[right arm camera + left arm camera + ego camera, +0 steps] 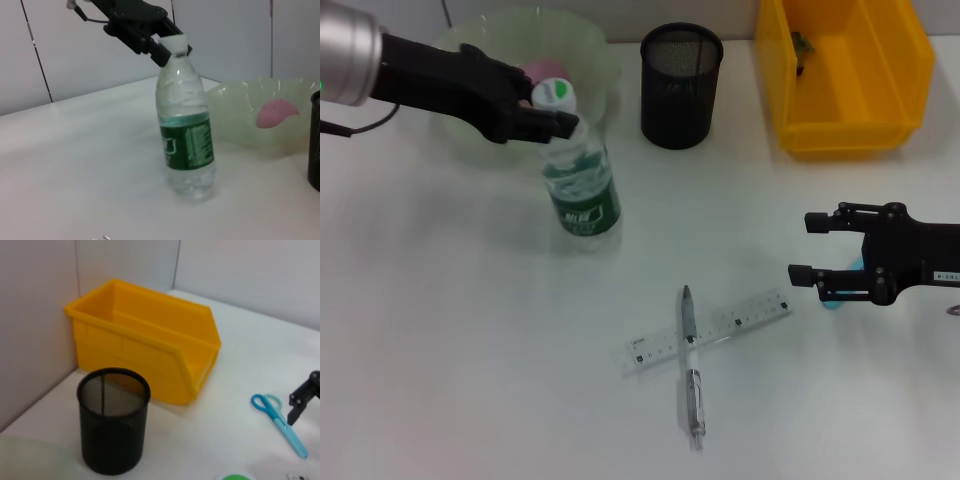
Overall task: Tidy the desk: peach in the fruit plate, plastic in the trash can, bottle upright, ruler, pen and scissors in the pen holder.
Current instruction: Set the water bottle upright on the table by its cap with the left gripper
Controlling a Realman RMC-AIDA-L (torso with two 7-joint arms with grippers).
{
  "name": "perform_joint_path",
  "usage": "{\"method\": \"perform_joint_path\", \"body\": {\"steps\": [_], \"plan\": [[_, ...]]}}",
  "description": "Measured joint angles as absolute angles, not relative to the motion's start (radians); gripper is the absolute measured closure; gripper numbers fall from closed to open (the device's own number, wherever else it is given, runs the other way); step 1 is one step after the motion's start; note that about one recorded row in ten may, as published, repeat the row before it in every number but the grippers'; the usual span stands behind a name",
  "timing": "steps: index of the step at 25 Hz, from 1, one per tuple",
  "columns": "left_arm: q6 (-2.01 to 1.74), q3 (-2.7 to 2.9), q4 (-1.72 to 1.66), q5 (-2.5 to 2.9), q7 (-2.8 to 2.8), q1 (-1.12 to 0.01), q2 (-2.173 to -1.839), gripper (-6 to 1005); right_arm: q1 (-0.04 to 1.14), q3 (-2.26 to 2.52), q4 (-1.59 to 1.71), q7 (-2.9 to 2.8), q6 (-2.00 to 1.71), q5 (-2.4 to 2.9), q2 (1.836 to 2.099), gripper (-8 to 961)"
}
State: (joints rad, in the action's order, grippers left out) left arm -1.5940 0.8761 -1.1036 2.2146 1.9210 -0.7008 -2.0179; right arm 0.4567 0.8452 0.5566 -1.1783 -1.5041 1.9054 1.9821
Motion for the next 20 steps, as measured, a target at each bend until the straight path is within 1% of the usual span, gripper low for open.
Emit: {"method": "perform_joint_path", "body": {"steps": [5,20], "plan": [[-1.595,0.833,-1.103,2.173,1.893,-0.66,-2.008,513,0.457,0.845,0.558,-1.178,-1.504,1.904,1.982,194],[-1.584,0.697,-1.104,2.154,1.788,-0.572,-1.998,497,0.46,0.845,0.56,-1.178,-1.505,1.903,1.984,194]]}}
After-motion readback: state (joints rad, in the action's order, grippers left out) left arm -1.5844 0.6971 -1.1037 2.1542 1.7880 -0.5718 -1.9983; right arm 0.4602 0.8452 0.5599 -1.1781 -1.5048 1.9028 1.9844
